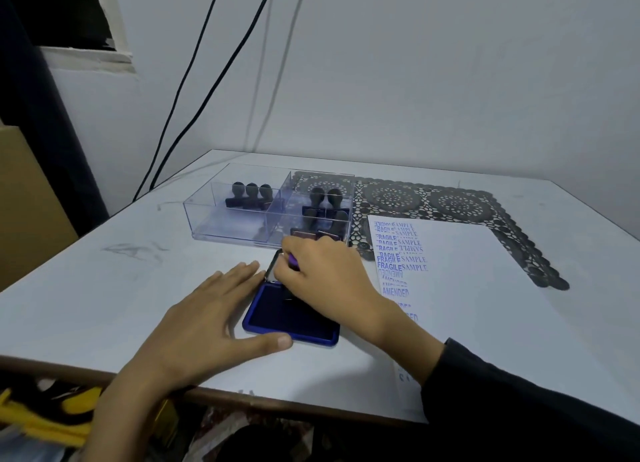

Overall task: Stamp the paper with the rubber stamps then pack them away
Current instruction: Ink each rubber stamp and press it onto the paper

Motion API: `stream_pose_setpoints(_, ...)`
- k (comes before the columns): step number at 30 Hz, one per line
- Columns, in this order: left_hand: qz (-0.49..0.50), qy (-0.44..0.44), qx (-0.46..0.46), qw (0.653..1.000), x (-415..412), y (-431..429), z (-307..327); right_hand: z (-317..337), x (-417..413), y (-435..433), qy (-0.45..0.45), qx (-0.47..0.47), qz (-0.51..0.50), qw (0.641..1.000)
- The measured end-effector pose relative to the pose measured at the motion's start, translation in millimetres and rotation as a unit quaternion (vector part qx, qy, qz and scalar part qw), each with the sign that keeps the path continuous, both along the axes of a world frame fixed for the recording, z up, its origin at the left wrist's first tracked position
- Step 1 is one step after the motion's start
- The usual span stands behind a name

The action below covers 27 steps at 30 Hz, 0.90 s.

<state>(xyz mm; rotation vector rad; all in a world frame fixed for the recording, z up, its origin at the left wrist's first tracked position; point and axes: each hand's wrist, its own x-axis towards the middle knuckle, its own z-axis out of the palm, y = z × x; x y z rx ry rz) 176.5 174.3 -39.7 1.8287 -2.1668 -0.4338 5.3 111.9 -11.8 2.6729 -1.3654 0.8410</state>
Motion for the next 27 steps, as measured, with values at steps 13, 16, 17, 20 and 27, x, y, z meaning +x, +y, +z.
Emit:
stream_pose_setpoints(13, 0.001, 0.018, -0.019, 1.0, 0, 0, -2, -2, -6, -6, -0.023, 0.053, 0.013, 0.998)
stream_pose_setpoints(16, 0.006, 0.037, -0.025, 0.999, 0, 1, -1, 14, -21, -24, -0.112, 0.158, 0.033, 0.98)
stream_pose_setpoints(17, 0.007, 0.05, -0.029, 0.998, 1, 2, -1, 20, -30, -28, -0.149, 0.169, 0.03, 0.974)
stream_pose_setpoints(20, 0.016, 0.099, -0.052, 0.994, -5, 5, 2, 36, -65, -36, -0.216, 0.187, 0.017, 0.958)
stream_pose_setpoints(27, -0.086, 0.123, -0.158, 0.976, -104, 21, 8, 18, -133, -55, -0.1, 0.088, -0.163, 0.978)
